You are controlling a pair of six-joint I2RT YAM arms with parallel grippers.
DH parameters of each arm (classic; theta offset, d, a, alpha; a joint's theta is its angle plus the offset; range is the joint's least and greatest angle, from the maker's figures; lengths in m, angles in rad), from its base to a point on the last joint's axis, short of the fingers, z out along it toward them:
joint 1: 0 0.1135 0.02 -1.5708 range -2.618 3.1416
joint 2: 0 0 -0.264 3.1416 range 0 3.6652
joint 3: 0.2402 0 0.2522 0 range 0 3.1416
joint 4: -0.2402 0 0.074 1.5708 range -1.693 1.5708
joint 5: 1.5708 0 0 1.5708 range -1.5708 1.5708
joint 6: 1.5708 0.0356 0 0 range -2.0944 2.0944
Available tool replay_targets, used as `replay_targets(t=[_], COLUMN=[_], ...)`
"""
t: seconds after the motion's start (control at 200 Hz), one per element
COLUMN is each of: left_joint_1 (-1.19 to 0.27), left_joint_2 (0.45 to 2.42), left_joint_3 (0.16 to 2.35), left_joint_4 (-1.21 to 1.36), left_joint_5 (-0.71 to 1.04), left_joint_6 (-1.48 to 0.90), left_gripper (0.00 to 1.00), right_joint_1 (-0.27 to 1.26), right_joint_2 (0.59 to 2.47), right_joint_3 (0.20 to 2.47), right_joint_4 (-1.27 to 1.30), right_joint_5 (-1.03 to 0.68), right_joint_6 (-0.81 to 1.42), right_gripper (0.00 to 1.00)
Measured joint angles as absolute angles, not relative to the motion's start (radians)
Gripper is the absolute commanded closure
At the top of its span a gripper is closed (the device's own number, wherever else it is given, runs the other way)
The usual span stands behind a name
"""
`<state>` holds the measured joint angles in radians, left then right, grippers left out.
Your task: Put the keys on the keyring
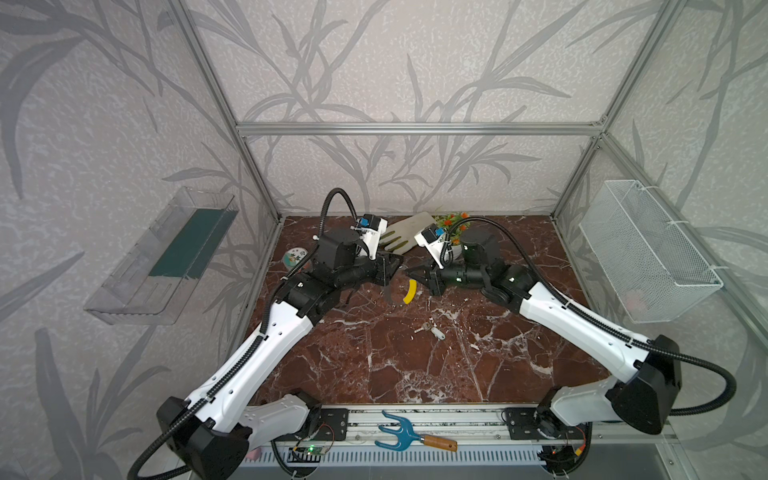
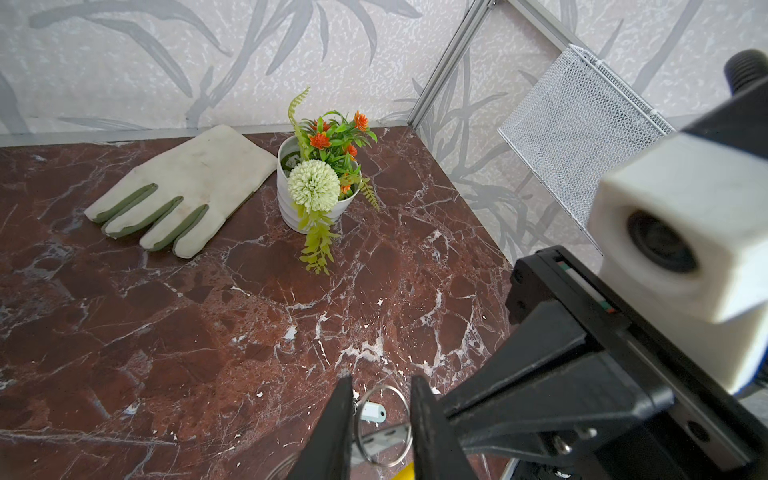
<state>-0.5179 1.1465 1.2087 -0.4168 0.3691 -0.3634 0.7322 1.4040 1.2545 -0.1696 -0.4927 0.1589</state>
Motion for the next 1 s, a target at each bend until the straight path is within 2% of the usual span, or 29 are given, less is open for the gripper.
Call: replay_targets(t=[0.26, 0.32, 0.59, 1.005], left_joint_1=[-0.488, -0.471, -0.330, -0.334], left_joint_2=[1.135, 1.134, 1.156, 1.303], left_joint_3=[1.209, 1.209, 1.206, 1.193], left_joint_4=[-0.417, -0.417, -0.397, -0.484], left_joint_5=[0.438, 0.459, 0.632, 0.771], left_joint_6=[-0.407, -0.427, -0.570, -0.601], left_gripper=[0.70, 0.67, 0.62, 0.58], right_joint_1=[0.732, 0.732, 0.743, 0.829], right_joint_2=[1.398, 1.396, 1.383, 1.383], right_joint_3=[1.254, 1.254, 1.254, 1.254], right_joint_4=[-0.202, -0.212, -0.263, -0.341], right_joint_5=[-0.452, -0.444, -0.382, -0.241], right_joint_6=[0.099, 0.085, -0.016, -0.183], right_gripper=[1.00, 1.00, 1.00, 1.00])
